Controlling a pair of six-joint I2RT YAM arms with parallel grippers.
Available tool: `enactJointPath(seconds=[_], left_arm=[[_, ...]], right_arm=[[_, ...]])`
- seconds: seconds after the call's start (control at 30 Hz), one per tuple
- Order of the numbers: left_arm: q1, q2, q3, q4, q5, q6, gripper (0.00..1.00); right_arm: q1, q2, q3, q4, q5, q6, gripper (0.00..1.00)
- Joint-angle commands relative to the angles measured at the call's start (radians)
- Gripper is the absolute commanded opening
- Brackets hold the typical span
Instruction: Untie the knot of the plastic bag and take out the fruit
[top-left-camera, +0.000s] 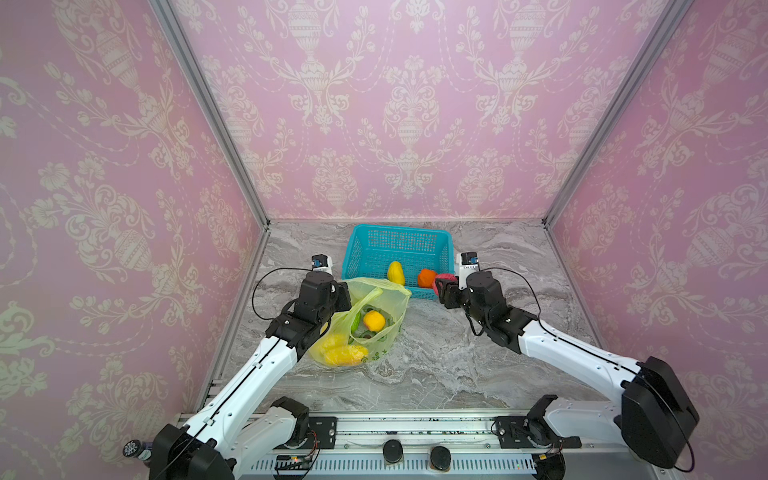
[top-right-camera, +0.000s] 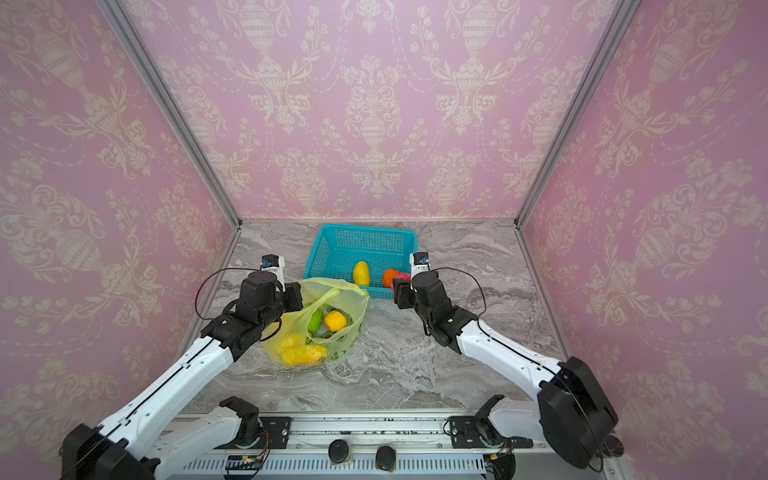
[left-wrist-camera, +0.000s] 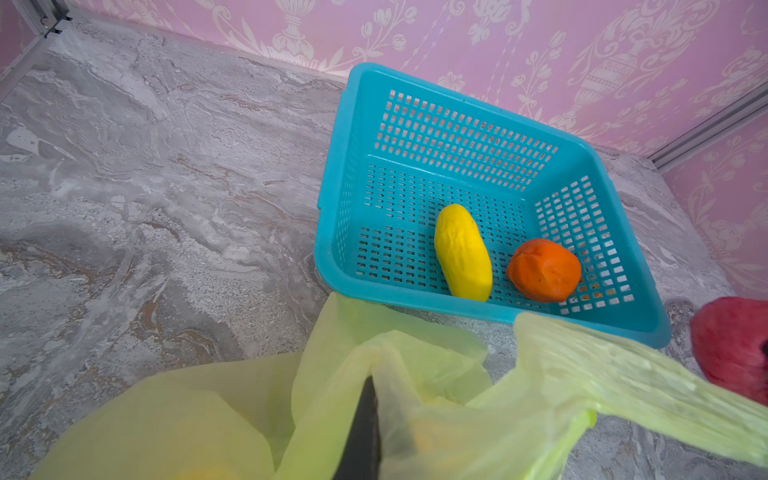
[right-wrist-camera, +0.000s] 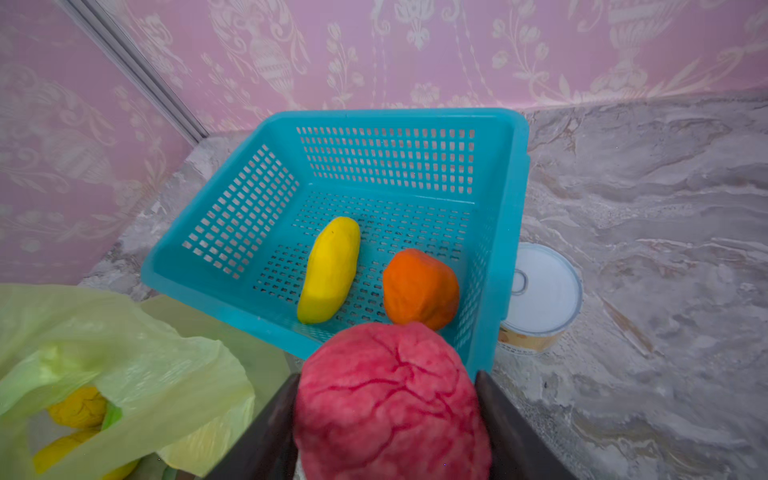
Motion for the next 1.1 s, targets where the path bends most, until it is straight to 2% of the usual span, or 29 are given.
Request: enactJointPath(seconds=[0.0,0.3,0.43,0.57,0.73,0.9,1.0,1.07], left_arm=[[-0.007,0.001,-0.009,-0.001,0.007,0.015,0.00],[-0.006,-0.015,-0.009,0.000,-0.008,0.015,0.00],[-0.006,-0.004,-0.008,-0.004,0.008,0.015,0.00],[-0.006,-0.009,-0.010,-0.003,-0.006,0.018,0.00],[-0.005,0.009,-0.009,0.002,0.007,0.016,0.00],[-0.004,0.010,-0.008,0.000,0.007,0.018,0.00],[-0.005,0.005,-0.009,0.002,-0.003,0.018,0.00],[-0.005,0.008,-0.009,0.004,0.000,0.017,0.00]], right_arm=[[-0.015,0.106,0.132,-0.090,-0.029,0.014,0.03],[-0.041,0.470,0.478,-0.284,-0.051,-0.038,0.00],[-0.043,0.568,0.564,-0.309,-0.069,-0.048,0.00],[-0.043,0.646,0.625,-0.325,-0.134,-0.036,0.00],[-0.043,0.704,0.664,-0.339,-0.147,-0.029,0.06],[-0.043,0.690,0.649,-0.324,-0.158,-0.026,0.27],[-0.043,0.643,0.622,-0.317,-0.155,-0.029,0.49],[-0.043,0.601,0.592,-0.304,-0.146,-0.034,0.58]])
